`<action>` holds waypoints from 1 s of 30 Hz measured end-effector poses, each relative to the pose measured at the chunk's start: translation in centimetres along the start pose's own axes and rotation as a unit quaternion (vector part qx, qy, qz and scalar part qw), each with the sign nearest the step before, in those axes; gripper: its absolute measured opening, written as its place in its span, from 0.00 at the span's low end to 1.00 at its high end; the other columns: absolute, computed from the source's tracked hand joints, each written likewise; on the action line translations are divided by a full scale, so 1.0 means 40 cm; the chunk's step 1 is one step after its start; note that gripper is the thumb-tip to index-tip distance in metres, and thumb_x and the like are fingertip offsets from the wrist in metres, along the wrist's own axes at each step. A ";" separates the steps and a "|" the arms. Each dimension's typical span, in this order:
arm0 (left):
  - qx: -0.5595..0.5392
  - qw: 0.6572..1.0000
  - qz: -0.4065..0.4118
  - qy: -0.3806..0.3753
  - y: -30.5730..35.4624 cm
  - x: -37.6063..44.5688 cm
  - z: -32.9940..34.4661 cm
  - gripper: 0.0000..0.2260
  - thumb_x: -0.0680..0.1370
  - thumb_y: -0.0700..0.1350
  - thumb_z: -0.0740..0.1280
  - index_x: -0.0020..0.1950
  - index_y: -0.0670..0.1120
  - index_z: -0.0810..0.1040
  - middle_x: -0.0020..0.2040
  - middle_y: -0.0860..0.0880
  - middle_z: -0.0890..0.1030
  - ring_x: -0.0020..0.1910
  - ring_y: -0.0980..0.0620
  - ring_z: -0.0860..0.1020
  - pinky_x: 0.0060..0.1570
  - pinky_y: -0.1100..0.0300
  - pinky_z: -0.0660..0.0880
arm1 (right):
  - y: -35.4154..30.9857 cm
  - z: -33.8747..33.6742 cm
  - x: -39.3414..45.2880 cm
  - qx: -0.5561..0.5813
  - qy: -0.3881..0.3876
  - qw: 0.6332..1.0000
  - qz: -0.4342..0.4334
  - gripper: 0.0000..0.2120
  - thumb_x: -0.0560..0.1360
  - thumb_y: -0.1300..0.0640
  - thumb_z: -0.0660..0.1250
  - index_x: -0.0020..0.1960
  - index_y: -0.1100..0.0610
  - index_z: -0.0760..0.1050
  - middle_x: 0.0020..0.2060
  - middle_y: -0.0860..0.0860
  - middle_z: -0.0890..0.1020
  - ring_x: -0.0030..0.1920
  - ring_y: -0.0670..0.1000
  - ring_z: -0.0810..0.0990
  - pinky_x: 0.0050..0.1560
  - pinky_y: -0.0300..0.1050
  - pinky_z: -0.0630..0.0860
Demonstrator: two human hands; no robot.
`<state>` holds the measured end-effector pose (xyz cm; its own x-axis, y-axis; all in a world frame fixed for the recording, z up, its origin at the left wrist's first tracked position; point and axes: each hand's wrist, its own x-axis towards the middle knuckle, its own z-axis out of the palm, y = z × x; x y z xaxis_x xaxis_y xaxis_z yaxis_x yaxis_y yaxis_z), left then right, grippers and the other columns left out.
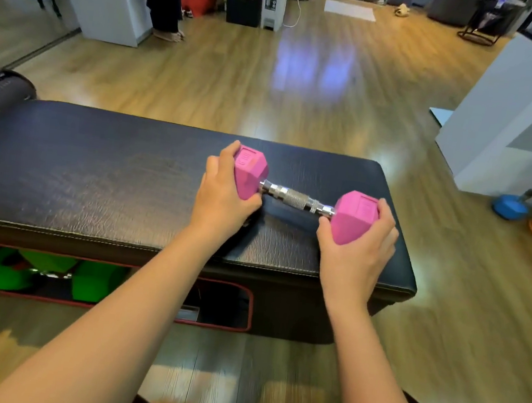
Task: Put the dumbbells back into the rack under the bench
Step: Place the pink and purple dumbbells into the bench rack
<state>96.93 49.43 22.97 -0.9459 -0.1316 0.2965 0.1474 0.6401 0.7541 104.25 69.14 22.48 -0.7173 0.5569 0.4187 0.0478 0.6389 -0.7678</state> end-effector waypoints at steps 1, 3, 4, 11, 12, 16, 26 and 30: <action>-0.001 1.000 -0.004 -0.004 0.004 -0.001 -0.003 0.38 0.71 0.49 0.74 0.75 0.60 0.56 0.61 0.54 0.65 0.55 0.47 0.74 0.51 0.51 0.75 | 0.000 0.000 0.000 0.003 0.000 1.000 0.001 0.40 0.69 0.45 0.75 0.74 0.48 0.59 0.66 0.52 0.69 0.59 0.54 0.68 0.59 0.57 0.74; -0.008 1.000 -0.012 -0.014 0.013 -0.002 -0.011 0.38 0.71 0.49 0.74 0.74 0.61 0.56 0.61 0.54 0.64 0.56 0.47 0.74 0.53 0.50 0.75 | -0.004 -0.003 0.000 0.008 -0.003 1.000 0.008 0.40 0.68 0.46 0.75 0.74 0.48 0.59 0.65 0.52 0.69 0.58 0.53 0.68 0.59 0.59 0.74; -0.015 1.000 -0.017 -0.019 0.015 -0.003 -0.015 0.38 0.71 0.49 0.74 0.74 0.61 0.56 0.61 0.54 0.65 0.57 0.47 0.74 0.54 0.49 0.76 | -0.006 -0.005 0.000 0.012 -0.005 1.000 0.011 0.39 0.68 0.47 0.75 0.73 0.48 0.59 0.65 0.52 0.69 0.57 0.52 0.67 0.58 0.59 0.74; -0.090 0.996 -0.001 0.024 0.003 -0.035 -0.010 0.38 0.70 0.48 0.76 0.73 0.63 0.59 0.62 0.57 0.66 0.59 0.54 0.72 0.53 0.59 0.75 | 0.008 -0.003 -0.016 0.074 0.017 0.997 0.003 0.40 0.66 0.49 0.77 0.72 0.47 0.61 0.64 0.48 0.68 0.56 0.47 0.64 0.53 0.56 0.77; -0.104 0.994 0.001 0.035 -0.001 -0.042 -0.010 0.39 0.69 0.47 0.76 0.73 0.63 0.59 0.63 0.58 0.65 0.60 0.56 0.71 0.52 0.63 0.73 | 0.012 -0.002 -0.020 0.082 0.022 0.996 -0.002 0.40 0.66 0.50 0.77 0.73 0.47 0.60 0.65 0.47 0.68 0.57 0.46 0.64 0.53 0.55 0.77; -0.127 0.989 -0.018 0.068 -0.007 -0.085 -0.018 0.44 0.68 0.46 0.78 0.77 0.54 0.56 0.69 0.55 0.65 0.66 0.55 0.69 0.56 0.67 0.70 | 0.021 -0.005 -0.028 0.123 0.022 0.992 0.001 0.43 0.66 0.51 0.78 0.74 0.48 0.59 0.63 0.43 0.66 0.59 0.44 0.64 0.55 0.48 0.76; -0.152 0.979 0.011 0.139 -0.049 -0.265 -0.164 0.37 0.64 0.46 0.80 0.68 0.54 0.65 0.62 0.53 0.69 0.61 0.57 0.72 0.47 0.72 0.73 | -0.015 -0.045 -0.205 0.213 0.006 0.977 -0.020 0.43 0.64 0.48 0.79 0.73 0.42 0.60 0.64 0.35 0.66 0.67 0.48 0.69 0.49 0.30 0.76; -0.119 0.980 -0.009 0.157 -0.102 -0.343 -0.230 0.38 0.64 0.45 0.80 0.69 0.51 0.65 0.63 0.50 0.69 0.62 0.52 0.73 0.52 0.62 0.77 | -0.033 -0.047 -0.295 0.230 -0.025 0.973 -0.025 0.44 0.64 0.51 0.79 0.73 0.43 0.61 0.65 0.37 0.67 0.68 0.50 0.70 0.53 0.34 0.75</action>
<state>111.99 41.65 21.22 -0.8190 -0.3912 0.4197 0.2308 0.4451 0.8652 113.96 62.70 19.47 -0.7441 0.4974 0.4460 -0.2955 0.3537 -0.8875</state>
